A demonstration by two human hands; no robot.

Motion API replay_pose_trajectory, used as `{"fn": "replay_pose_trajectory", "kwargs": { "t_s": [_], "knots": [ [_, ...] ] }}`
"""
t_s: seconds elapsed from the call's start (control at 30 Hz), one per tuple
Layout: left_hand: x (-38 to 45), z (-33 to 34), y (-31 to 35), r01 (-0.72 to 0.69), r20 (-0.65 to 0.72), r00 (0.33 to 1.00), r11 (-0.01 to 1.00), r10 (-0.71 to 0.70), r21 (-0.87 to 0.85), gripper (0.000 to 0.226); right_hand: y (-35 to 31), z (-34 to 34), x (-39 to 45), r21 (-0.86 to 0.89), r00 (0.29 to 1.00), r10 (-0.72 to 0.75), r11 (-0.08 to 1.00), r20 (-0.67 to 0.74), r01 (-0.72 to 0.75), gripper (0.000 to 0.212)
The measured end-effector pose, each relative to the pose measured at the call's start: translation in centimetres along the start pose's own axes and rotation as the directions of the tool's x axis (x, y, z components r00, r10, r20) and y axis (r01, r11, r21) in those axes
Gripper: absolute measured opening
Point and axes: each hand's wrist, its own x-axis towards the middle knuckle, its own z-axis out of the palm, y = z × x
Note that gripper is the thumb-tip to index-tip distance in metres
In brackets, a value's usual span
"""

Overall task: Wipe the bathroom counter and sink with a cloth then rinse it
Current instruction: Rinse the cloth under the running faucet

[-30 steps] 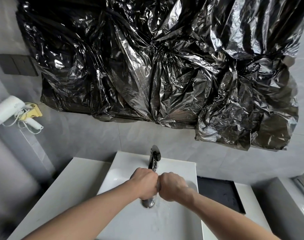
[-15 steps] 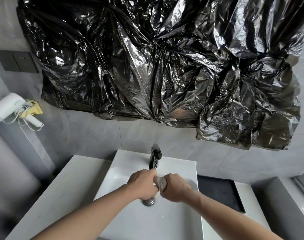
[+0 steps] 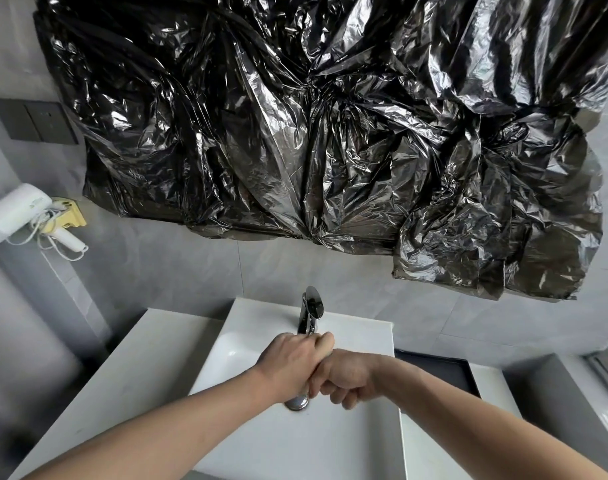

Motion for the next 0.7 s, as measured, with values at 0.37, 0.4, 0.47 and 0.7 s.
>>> {"fn": "replay_pose_trajectory", "kwargs": {
  "t_s": [0.37,0.4,0.47,0.7],
  "knots": [
    [3.0,-2.2,1.2,0.194,0.323,0.922,0.977,-0.212,0.089,0.015,-0.1,0.5,1.8,-0.724,0.840,-0.254,0.655,-0.480,-0.216,0.025],
    [3.0,-2.1,1.4,0.216,0.343,0.911,0.974,-0.229,0.075,0.013,0.2,0.6,1.9,-0.705,0.828,-0.246,0.671,-0.505,-0.230,0.023],
    [3.0,-1.5,1.6,0.279,0.386,0.883,0.960,-0.266,0.024,0.011,0.9,0.7,2.2,-0.702,0.812,-0.259,0.671,-0.523,-0.238,0.019],
    [2.8,-0.4,1.3,0.285,0.460,0.857,0.957,-0.231,-0.052,0.023,2.2,0.9,2.2,-0.804,0.754,-0.424,0.550,-0.502,-0.226,0.035]
  ]
}}
